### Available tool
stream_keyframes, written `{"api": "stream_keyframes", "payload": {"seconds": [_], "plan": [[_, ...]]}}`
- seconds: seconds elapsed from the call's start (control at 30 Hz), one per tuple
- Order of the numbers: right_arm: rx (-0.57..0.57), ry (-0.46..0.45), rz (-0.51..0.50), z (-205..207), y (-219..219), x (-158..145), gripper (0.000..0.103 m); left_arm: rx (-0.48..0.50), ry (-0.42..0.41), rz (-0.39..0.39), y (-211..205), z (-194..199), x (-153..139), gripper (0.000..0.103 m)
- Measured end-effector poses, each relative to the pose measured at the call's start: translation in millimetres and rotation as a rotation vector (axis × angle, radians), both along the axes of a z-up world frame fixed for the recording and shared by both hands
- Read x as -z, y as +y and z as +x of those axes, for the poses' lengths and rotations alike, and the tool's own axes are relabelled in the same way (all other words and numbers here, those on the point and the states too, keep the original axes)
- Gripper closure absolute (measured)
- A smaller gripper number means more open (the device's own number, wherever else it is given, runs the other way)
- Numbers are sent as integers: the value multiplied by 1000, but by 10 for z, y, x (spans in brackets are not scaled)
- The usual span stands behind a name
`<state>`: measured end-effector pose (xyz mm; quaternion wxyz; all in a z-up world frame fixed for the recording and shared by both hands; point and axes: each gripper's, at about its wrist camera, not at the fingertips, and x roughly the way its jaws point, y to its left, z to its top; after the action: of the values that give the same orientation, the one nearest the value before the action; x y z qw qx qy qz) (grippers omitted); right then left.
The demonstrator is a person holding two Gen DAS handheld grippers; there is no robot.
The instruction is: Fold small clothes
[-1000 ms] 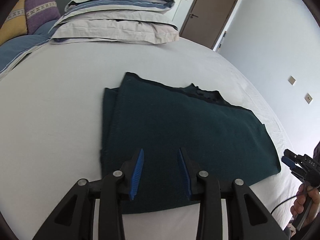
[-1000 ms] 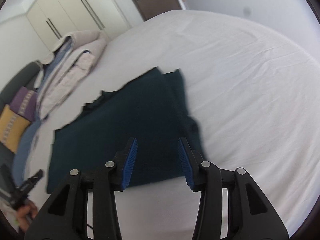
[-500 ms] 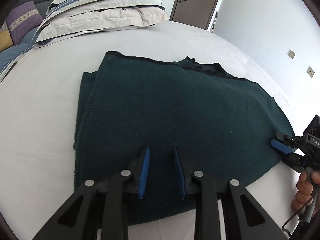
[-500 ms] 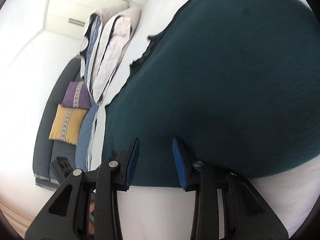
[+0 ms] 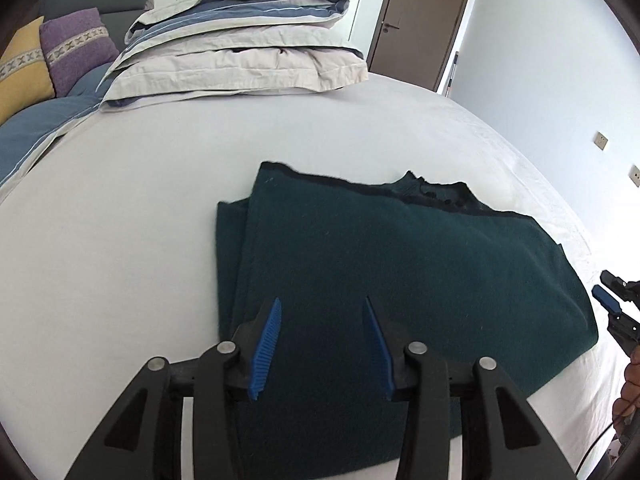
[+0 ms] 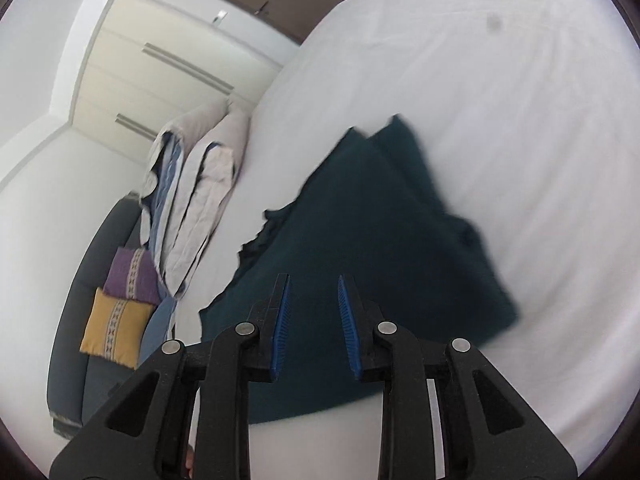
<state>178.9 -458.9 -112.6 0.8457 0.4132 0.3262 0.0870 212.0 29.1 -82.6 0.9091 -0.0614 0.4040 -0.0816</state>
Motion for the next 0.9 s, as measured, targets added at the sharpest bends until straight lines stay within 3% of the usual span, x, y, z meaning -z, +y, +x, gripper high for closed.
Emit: {"api": "stream_keyframes", "payload": {"seconds": [0.17, 0.27, 0.33, 0.5, 0.63, 0.7, 0.83, 0.9], "plan": [[-151, 30, 40, 757, 801, 65, 79, 14, 2, 67, -257, 429, 21, 52], [-212, 112, 55, 1135, 1104, 391, 79, 20, 110, 88, -270, 732, 322, 43], [-210, 112, 44, 1252, 1114, 549, 80, 36, 79, 88, -244, 759, 434, 36], [-95, 56, 68, 1276, 601, 620, 80, 48, 56, 100, -263, 738, 473, 36], [43, 32, 133, 1113, -68, 692, 91, 50, 52, 96, -246, 742, 494, 35], [75, 8, 150, 1007, -267, 671, 91, 50, 50, 95, -250, 738, 488, 35], [108, 5, 53, 903, -383, 578, 90, 51, 48, 90, -244, 733, 492, 35], [117, -10, 51, 847, -459, 583, 90, 50, 46, 88, -248, 735, 494, 35]]}}
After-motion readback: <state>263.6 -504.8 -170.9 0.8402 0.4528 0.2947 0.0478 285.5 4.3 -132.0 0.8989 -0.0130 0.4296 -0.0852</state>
